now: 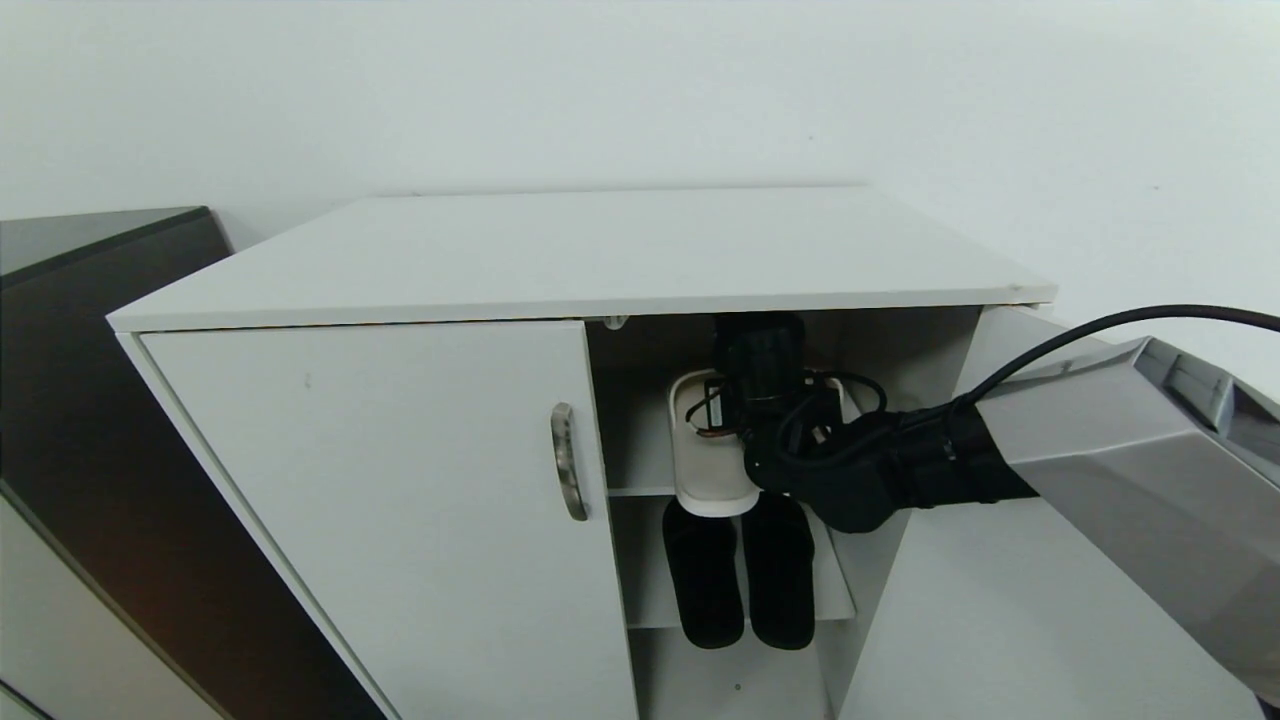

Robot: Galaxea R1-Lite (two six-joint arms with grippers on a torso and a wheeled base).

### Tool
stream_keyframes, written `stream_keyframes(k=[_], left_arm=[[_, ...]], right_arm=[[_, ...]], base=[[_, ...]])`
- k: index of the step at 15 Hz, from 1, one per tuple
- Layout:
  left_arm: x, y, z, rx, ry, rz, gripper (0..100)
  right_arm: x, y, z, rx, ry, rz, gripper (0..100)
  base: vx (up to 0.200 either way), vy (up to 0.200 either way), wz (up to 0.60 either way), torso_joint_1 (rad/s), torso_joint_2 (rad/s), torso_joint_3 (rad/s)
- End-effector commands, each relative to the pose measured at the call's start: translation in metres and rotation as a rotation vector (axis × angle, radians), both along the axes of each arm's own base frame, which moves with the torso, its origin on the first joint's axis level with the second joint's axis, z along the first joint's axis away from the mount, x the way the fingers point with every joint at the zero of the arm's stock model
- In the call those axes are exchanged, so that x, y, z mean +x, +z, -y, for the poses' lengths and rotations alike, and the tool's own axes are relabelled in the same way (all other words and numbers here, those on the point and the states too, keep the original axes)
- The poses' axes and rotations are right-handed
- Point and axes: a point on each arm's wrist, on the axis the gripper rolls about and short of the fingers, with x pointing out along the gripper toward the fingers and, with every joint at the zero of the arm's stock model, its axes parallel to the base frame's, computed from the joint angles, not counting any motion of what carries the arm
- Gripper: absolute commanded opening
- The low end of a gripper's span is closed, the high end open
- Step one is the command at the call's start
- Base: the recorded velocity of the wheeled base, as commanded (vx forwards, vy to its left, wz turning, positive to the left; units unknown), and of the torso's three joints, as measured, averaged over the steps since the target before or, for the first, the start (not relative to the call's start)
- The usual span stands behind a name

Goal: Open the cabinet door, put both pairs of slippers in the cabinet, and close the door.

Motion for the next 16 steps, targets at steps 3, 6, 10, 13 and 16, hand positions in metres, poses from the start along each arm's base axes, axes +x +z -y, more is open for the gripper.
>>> stream_keyframes(k=[3,6,10,13,16], left_arm=[[0.000,0.000,0.000,-0.002,0.000,0.000,0],[0.000,0.000,0.000,-0.002,0.000,0.000,0],[0.000,0.000,0.000,-0.003,0.000,0.000,0],[0.000,0.000,0.000,-0.005,0.002,0.000,0],[0.000,0.000,0.000,-0.005,0.002,0.000,0]], right_arm=[[0.010,-0.006,0.003,-0.003,-0.019,-0.003,0],[0.009,-0.007,0.002,-0.004,-0.016,-0.004,0],[0.010,-0.011,0.001,-0.006,-0.016,-0.009,100],[0.009,-0.012,0.001,-0.012,-0.016,-0.014,100],[0.002,-0.016,0.000,-0.027,-0.008,-0.030,100]], base=[[0.000,0.000,0.00,0.000,0.00,0.000],[0.000,0.000,0.00,0.000,0.00,0.000],[0.000,0.000,0.00,0.000,0.00,0.000],[0.000,0.000,0.00,0.000,0.00,0.000],[0.000,0.000,0.00,0.000,0.00,0.000]])
